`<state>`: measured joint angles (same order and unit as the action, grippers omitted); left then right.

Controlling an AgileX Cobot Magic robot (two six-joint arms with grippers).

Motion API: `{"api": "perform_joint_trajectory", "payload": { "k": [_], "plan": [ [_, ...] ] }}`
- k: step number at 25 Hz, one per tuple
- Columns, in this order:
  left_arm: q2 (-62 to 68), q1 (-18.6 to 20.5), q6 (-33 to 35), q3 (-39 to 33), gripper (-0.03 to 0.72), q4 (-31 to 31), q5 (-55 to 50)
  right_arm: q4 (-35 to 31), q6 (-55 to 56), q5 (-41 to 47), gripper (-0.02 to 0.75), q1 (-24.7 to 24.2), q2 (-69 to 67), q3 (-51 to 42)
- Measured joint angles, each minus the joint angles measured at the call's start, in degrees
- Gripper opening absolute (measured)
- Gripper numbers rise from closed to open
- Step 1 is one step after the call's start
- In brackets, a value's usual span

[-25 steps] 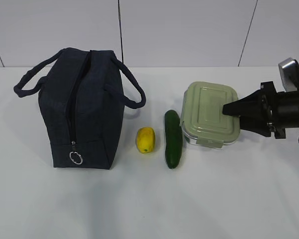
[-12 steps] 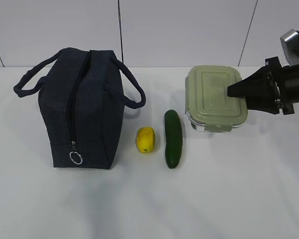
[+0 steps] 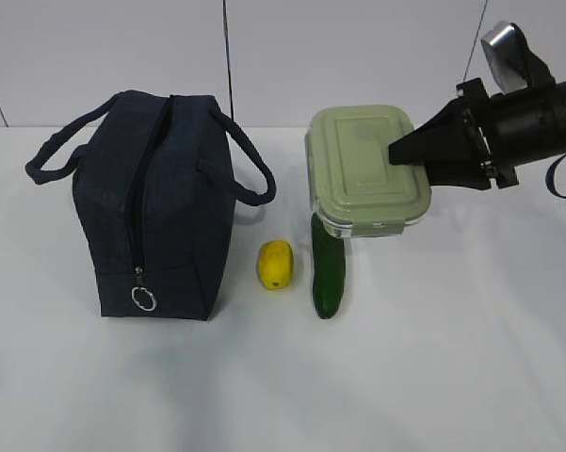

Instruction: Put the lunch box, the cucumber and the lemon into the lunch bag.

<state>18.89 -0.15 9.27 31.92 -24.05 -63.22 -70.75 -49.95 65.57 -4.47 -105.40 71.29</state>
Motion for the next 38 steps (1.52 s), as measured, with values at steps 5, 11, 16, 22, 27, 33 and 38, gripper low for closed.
{"api": "perform_joint_trajectory", "payload": {
  "k": [5, 11, 16, 22, 27, 33, 38],
  "plan": [
    [3.95, 0.00, 0.00, 0.00, 0.237, -0.73, 2.82, 1.38, 3.45, 0.00, 0.356, 2.42, 0.00, 4.22],
    [12.93, 0.00, 0.57, 0.00, 0.240, -2.27, 9.43, 1.90, 7.25, 0.11, 0.356, 3.97, 0.00, 8.11],
    [22.23, 0.00, 5.16, 2.25, 0.241, -7.26, 13.75, 1.93, 9.30, 0.34, 0.356, 5.33, 0.00, 9.80],
    [36.90, 0.00, 7.31, 13.22, 0.241, -8.28, 14.49, 1.91, 10.21, 0.46, 0.356, 7.35, 0.00, 11.41],
    [48.05, -0.10, 7.44, 23.21, 0.241, -8.63, 12.73, 0.28, 10.44, 0.49, 0.356, 8.32, 0.00, 11.76],
    [57.48, -0.33, 10.69, 30.60, 0.265, -9.94, 13.71, -0.81, 11.19, -1.16, 0.356, 9.50, 0.00, 11.86],
    [64.32, -0.41, 15.21, 34.10, 0.296, -13.95, 13.99, -2.78, 11.21, -3.86, 0.356, 11.98, 0.00, 11.86]
  ]
}}
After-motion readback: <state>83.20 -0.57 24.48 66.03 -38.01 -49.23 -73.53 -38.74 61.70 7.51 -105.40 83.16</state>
